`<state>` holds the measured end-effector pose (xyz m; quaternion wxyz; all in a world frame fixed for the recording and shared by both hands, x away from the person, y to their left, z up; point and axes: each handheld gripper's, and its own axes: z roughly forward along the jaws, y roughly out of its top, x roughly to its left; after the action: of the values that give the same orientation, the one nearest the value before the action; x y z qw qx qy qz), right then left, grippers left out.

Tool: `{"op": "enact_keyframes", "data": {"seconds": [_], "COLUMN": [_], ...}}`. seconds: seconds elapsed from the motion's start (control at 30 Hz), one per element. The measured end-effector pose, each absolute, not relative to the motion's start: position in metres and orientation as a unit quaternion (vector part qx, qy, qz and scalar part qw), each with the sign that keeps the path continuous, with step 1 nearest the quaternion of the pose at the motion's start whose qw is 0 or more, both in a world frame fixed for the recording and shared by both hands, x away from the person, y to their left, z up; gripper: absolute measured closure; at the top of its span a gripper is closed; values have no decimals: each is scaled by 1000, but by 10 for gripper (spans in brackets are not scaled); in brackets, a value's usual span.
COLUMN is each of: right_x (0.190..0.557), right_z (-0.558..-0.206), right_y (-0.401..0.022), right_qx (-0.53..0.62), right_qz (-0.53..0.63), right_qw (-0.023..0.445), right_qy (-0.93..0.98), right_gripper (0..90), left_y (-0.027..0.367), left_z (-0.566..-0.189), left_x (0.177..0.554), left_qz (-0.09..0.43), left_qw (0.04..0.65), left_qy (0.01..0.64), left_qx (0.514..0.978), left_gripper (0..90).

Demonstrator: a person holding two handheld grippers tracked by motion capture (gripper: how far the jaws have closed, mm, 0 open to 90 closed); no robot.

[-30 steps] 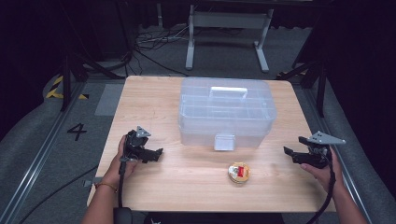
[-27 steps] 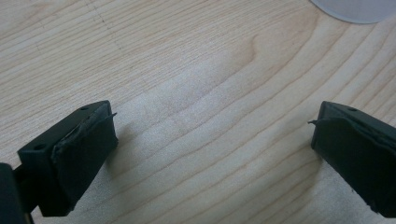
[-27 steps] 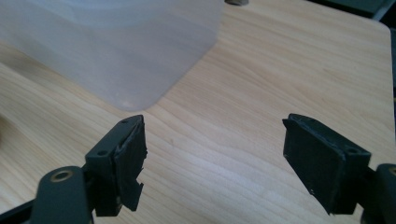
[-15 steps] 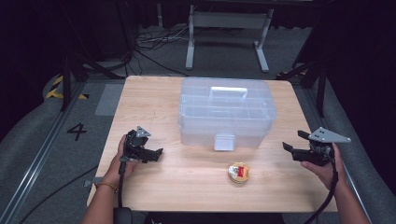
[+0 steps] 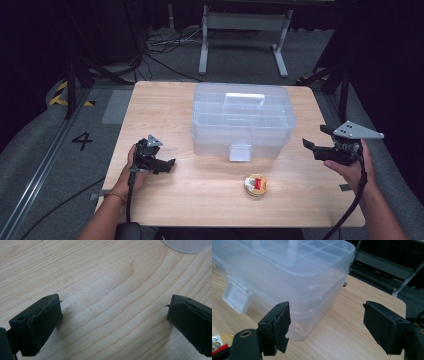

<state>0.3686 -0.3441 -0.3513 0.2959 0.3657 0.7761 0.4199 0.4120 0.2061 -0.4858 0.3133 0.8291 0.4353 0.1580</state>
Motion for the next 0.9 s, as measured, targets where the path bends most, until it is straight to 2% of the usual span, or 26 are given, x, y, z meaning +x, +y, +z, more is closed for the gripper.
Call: {"op": "enact_keyframes", "data": {"seconds": [0.33, 0.73, 0.8, 0.87, 0.9], "right_x": [394, 430, 440, 442, 444], "right_z": [-327, -308, -304, -304, -303], "right_y": [-304, -270, -261, -259, -255], "right_qx": [339, 341, 345, 345, 343], "right_qz": [418, 401, 403, 402, 394], "right_qw": [303, 289, 288, 289, 305], "right_qy": [787, 799, 797, 798, 796], "right_gripper": [235, 275, 322, 330, 349], "left_y": [203, 207, 208, 207, 207], "left_z": [-486, -486, -485, -485, -486], "left_x": [406, 396, 396, 396, 396], "left_qz": [168, 151, 149, 149, 149], "left_qw": [308, 317, 315, 316, 317], "left_qy": [461, 420, 416, 417, 418], "left_qx": [815, 837, 840, 839, 838], "left_gripper": [6, 5, 5, 5, 5]}}
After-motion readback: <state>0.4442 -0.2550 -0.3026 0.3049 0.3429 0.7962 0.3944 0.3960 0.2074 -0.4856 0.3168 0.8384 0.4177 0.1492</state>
